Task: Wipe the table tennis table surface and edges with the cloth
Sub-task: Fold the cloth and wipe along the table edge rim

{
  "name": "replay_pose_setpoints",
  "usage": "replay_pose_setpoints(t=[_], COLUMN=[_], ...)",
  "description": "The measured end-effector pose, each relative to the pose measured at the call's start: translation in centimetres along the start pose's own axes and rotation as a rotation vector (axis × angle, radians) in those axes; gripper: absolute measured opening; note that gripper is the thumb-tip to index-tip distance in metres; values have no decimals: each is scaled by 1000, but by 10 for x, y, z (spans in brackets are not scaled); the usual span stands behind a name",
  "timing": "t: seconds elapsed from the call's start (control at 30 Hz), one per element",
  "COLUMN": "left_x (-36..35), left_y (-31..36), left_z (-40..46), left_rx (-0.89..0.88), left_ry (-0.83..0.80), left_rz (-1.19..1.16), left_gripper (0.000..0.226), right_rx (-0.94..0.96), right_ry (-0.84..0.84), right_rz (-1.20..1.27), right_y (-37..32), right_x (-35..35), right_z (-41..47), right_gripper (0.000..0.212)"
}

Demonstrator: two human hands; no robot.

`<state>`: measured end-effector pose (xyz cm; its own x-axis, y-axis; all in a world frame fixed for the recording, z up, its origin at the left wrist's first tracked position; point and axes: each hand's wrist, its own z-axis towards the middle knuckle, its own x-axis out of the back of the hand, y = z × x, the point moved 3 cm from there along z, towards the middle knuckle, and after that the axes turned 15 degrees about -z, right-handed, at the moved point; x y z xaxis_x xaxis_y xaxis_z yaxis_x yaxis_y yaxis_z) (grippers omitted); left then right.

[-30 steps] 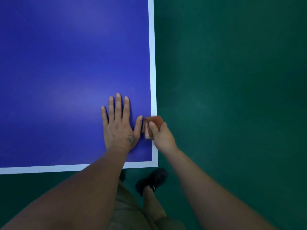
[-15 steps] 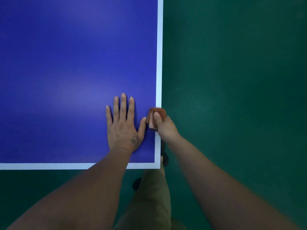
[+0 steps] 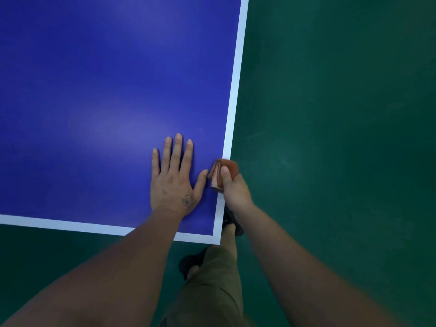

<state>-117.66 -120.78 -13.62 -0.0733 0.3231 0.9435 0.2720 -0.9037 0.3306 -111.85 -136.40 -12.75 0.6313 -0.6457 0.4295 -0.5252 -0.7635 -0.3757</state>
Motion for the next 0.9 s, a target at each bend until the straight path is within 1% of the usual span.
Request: replay_pose_setpoints(t=[0.07,0.17,0.4,0.47,0.57,0.6,0.7,0.83,0.9], left_x=[1,4,9,9,15,18,26,31,32], left_y=[1,3,5,5,9,11,15,18,19], left_z=[0,0,0,2,15,24,65,135,167], left_rx=[5,11,28,38,86,115,174,197,223], left_ry=[1,-9,13,47,128,149,166,79,42], left_rz=[-9,-6,-49,-84,-151,-160,-186,-174,-166], left_gripper=[83,82,82,79,71,70,65,65,67], right_rx=[6,13,92,94,106,105,101,13,-18], right_ry=[-12,-30,-7,-1,11,12,-11,-73,-84], right_rz=[-8,-43,-55,-72,-59,-49,-31,-55,-33], right_y=[8,1,-71,-93,-116,-122,-114,-77,-71], right_x=[-4,-1,42,56,71,74,73,51,46], right_z=[-6,-2,52,69,84,85,78,54,50], right_gripper=[58,59,61,61,50,49,41,51,50])
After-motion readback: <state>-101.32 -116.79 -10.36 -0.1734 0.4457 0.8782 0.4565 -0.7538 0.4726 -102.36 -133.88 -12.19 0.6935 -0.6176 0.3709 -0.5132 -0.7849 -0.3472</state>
